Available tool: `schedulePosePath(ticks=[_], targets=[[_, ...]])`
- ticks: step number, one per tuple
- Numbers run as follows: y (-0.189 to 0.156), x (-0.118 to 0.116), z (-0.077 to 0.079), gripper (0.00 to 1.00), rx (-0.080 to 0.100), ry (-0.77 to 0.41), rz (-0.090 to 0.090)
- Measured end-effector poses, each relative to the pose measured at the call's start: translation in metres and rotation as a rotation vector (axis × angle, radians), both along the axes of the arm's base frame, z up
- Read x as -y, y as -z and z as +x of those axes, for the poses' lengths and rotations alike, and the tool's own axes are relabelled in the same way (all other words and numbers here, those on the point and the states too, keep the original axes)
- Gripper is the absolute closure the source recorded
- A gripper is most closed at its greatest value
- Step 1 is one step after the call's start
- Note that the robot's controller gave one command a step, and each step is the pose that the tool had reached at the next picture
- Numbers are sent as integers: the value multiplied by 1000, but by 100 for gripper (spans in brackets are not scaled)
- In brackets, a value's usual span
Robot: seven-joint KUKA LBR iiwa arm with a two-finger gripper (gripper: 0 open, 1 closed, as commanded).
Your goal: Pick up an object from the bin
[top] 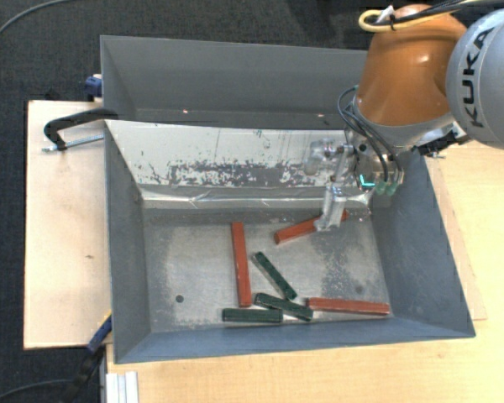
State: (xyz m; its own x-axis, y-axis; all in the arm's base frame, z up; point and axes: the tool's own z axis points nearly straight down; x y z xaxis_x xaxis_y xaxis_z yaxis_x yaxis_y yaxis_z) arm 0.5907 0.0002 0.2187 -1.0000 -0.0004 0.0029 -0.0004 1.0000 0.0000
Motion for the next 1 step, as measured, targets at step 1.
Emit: schedulePosePath(ticks=[1], targets=[[61, 22, -8, 0, -1, -107, 0]])
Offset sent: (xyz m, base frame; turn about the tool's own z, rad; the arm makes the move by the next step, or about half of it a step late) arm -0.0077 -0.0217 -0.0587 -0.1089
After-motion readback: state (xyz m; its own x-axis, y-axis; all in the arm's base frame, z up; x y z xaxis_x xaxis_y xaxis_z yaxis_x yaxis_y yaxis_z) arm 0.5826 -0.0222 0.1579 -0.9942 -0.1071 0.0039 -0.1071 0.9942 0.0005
